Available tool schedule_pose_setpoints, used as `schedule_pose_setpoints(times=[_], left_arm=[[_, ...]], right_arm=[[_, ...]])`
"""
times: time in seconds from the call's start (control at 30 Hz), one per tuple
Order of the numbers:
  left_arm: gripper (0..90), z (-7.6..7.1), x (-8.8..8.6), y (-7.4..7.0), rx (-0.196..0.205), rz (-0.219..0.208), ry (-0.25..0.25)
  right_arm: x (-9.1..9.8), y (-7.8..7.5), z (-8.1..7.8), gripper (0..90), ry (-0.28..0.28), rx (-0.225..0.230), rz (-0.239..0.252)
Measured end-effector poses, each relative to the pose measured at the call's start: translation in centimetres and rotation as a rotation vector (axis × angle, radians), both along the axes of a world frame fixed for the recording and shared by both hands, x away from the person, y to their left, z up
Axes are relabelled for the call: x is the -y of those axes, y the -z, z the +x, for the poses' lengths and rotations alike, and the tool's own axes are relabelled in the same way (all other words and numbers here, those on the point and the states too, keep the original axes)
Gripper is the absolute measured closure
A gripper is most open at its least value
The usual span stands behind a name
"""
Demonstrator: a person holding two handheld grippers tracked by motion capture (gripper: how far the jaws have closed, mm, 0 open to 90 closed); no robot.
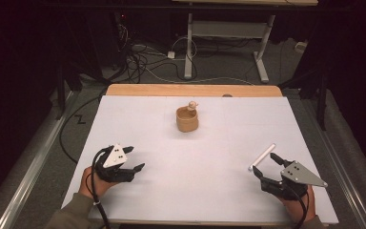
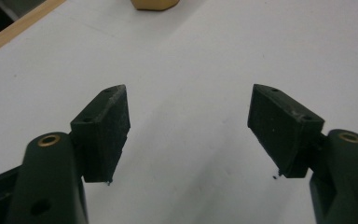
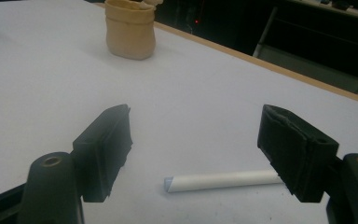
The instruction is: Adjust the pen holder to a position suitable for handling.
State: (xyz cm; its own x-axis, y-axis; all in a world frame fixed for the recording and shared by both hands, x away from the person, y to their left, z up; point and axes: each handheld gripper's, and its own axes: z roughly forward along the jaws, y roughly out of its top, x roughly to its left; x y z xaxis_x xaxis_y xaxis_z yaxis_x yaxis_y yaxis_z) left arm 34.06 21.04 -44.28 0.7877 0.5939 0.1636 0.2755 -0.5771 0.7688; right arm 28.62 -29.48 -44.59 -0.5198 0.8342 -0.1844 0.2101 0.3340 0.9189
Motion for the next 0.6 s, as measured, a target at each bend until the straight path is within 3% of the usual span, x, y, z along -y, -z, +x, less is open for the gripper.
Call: schedule_pose_setpoints(times=[0.27, 0.5, 0.6], left_arm=[[30.6, 4.4, 3.6, -3.3, 0.027, -0.011, 0.054], [34.7, 8.4, 7.1, -4.6, 0.005, 0.033, 0.101], [36.3, 10.2, 8.4, -4.7, -0.028, 0.032, 0.142]], right_arm=[[0.2, 0.0, 0.0, 26.2, -0.001, -0.006, 0.004], [0.2, 0.1, 0.1, 26.2, -0.003, -0.009, 0.001], [0.1, 0.2, 0.1, 26.2, -0.010, -0.017, -0.004]])
